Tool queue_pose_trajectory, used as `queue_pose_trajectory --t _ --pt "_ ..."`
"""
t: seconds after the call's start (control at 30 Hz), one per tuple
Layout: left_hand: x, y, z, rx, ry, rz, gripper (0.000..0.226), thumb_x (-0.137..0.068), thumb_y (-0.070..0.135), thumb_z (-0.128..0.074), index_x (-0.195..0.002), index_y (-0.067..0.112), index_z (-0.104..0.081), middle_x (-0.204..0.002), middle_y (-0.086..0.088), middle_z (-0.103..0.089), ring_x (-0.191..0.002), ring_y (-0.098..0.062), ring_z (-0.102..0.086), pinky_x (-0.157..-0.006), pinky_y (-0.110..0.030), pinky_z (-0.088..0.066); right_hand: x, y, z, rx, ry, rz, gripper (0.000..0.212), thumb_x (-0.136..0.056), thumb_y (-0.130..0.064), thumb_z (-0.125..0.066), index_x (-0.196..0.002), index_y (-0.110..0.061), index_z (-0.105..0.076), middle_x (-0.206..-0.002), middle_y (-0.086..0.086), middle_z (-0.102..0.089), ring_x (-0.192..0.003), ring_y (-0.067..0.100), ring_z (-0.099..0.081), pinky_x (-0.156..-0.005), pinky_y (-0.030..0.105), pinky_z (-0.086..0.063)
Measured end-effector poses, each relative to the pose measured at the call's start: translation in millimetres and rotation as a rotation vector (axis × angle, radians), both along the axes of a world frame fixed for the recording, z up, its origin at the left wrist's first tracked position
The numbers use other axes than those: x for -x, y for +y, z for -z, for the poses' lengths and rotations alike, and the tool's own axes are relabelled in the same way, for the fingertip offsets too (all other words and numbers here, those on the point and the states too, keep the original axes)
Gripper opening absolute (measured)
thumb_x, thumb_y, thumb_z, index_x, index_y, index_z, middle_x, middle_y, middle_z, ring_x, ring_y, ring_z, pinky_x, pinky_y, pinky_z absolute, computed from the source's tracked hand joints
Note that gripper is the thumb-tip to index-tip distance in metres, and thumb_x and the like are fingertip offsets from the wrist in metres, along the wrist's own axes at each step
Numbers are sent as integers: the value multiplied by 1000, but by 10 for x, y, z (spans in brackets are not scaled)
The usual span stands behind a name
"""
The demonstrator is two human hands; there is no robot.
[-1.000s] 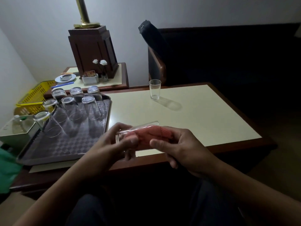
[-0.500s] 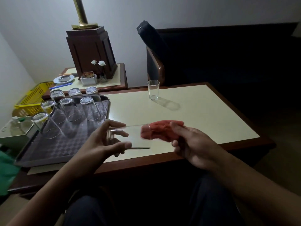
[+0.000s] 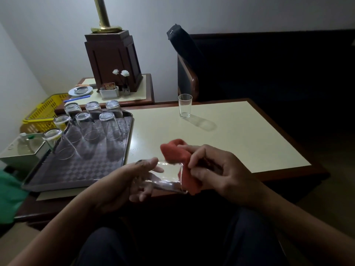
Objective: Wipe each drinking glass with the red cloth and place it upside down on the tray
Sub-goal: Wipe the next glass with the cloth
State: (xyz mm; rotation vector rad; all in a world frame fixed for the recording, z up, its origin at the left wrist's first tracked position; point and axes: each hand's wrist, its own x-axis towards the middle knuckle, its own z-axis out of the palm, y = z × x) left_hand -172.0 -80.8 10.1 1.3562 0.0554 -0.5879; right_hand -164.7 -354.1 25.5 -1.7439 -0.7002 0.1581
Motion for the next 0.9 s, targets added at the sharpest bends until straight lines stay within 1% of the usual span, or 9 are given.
queue_pose_trajectory --t 0.13,0.2,0.3,0.37,0.47,0.6,0.73,0.8,0.9 --pt "78 -66 -67 -25 -19 189 96 -70 54 -91 -130 -11 -51 -97 -38 -50 -44 -16 -48 -38 -19 -27 -3 71 121 131 -757 156 37 -91 -28 -84 -119 -15 -64 -122 5 -76 -110 10 -72 -89 16 -55" --pt "106 -59 -114 -84 -97 200 91 -71 47 -93 -128 -8 -49 -86 -29 -50 -52 -23 -46 -48 -31 -27 -66 31 167 168 -791 184 48 -88 -30 -86 -130 -13 -69 -119 2 -77 -105 10 -72 -88 18 -56" --pt "133 -107 -256 -228 -418 135 57 -77 15 -92 -120 6 -55 -98 -32 -62 -74 -43 -56 -68 -54 -43 -52 79 174 47 -137 253 31 -84 -35 -86 -112 -22 -81 -106 -6 -82 -96 7 -77 -85 26 -59" --pt "136 -125 -312 -337 -675 120 59 -73 14 -94 -122 19 -61 -122 -12 -66 -89 -44 -65 -75 -55 -55 -33 180 289 -80 396 179 24 -82 -39 -82 -95 -19 -84 -97 4 -83 -88 18 -78 -83 36 -59" --pt "148 -74 -263 -383 -723 119 64 -70 20 -96 -126 25 -64 -118 -10 -67 -90 -40 -69 -78 -53 -61 0 271 404 -177 624 123 31 -80 -38 -86 -94 -11 -81 -98 16 -80 -85 32 -74 -76 36 -57" --pt "165 -148 -217 -307 -454 -13 43 -79 41 -85 -106 14 -67 -84 -32 -69 -53 -37 -57 -44 -30 -47 15 225 372 -24 -54 337 28 -80 -25 -93 -102 -18 -77 -99 -2 -80 -91 12 -77 -80 33 -62" --pt "143 -293 -183 -130 -19 -30 65 -84 60 -73 -105 0 -63 -78 -26 -65 -33 -17 -46 -32 -16 -24 -17 166 235 88 -901 346 32 -82 -17 -94 -107 -2 -79 -112 5 -79 -116 26 -70 -97 33 -58" --pt "165 -308 -184 -129 -154 11 62 -81 49 -81 -113 -1 -61 -83 -21 -68 -43 -18 -54 -38 -20 -37 -33 142 221 45 -673 374 33 -81 -16 -94 -109 -7 -78 -110 0 -80 -109 17 -74 -88 27 -60" --pt "163 -247 -229 -237 -594 3 47 -74 9 -91 -112 13 -64 -107 -6 -73 -82 -25 -70 -71 -33 -58 19 179 186 -173 231 272 16 -90 -18 -82 -105 -14 -79 -96 2 -81 -83 11 -78 -67 19 -57"
